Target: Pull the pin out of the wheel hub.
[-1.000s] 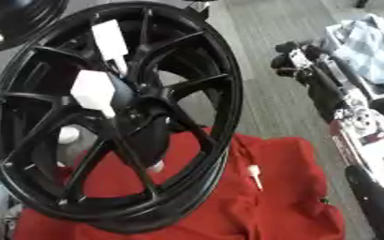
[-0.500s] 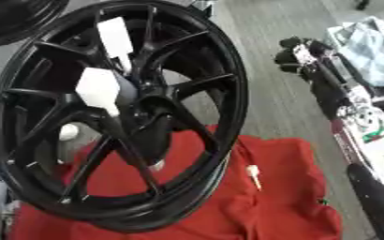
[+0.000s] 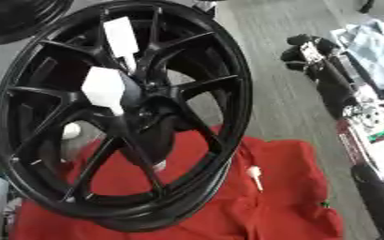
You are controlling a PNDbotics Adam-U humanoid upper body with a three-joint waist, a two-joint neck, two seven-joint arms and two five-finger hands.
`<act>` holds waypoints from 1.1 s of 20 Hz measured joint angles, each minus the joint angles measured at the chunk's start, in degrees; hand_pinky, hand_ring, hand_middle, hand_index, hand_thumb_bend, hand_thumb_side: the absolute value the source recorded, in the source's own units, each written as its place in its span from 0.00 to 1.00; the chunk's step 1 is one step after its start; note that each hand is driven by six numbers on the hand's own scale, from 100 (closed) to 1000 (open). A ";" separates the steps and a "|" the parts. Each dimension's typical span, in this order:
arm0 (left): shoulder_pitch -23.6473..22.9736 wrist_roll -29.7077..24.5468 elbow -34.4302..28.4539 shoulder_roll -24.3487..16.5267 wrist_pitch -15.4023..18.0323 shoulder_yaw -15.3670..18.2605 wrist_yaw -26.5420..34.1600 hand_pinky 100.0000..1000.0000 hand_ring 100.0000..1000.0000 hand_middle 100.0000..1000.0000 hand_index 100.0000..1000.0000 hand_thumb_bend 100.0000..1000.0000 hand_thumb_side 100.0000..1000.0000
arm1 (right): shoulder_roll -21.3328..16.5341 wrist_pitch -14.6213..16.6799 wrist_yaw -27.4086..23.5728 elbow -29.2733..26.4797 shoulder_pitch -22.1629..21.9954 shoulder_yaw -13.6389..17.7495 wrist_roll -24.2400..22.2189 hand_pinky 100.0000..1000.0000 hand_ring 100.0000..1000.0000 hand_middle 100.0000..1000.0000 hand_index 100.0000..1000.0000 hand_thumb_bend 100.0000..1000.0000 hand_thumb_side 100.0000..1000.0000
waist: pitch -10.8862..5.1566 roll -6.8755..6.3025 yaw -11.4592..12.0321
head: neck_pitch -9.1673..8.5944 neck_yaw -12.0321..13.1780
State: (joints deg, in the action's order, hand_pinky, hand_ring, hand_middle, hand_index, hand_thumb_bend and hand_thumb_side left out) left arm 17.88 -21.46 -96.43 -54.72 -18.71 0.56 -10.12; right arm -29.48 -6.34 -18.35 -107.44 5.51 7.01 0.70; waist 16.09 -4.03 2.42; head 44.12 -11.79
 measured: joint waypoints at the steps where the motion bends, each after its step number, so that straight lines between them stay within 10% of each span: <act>1: -0.05 -0.22 0.23 0.31 0.41 0.04 -0.08 0.92 0.86 0.81 0.90 0.14 0.80 | 0.00 0.00 0.00 0.00 0.00 0.00 0.00 0.79 0.72 0.55 0.71 0.00 0.60 | 0.00 -0.01 -0.01 | 0.00 0.01; 15: 0.28 0.28 0.41 2.08 0.72 0.66 0.80 0.89 0.83 0.79 0.87 0.00 0.73 | 0.00 -0.07 -0.01 0.00 -0.05 0.01 -0.08 0.79 0.72 0.55 0.71 0.00 0.61 | -0.03 -0.19 -0.22 | 0.00 0.03; 22: 3.10 12.09 -2.28 6.89 -1.05 1.24 12.41 0.80 0.75 0.71 0.80 0.00 0.70 | 0.01 -0.16 -0.11 0.01 0.08 0.00 -0.16 0.79 0.72 0.55 0.71 0.00 0.61 | -0.09 -0.20 -0.28 | -0.01 -0.01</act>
State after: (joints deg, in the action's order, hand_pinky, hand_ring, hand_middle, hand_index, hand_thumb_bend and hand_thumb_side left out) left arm 20.98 -9.37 -98.70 -47.83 -19.76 1.80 2.29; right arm -29.47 -6.50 -18.45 -107.43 5.58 7.02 0.53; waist 16.00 -4.23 2.14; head 44.11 -11.80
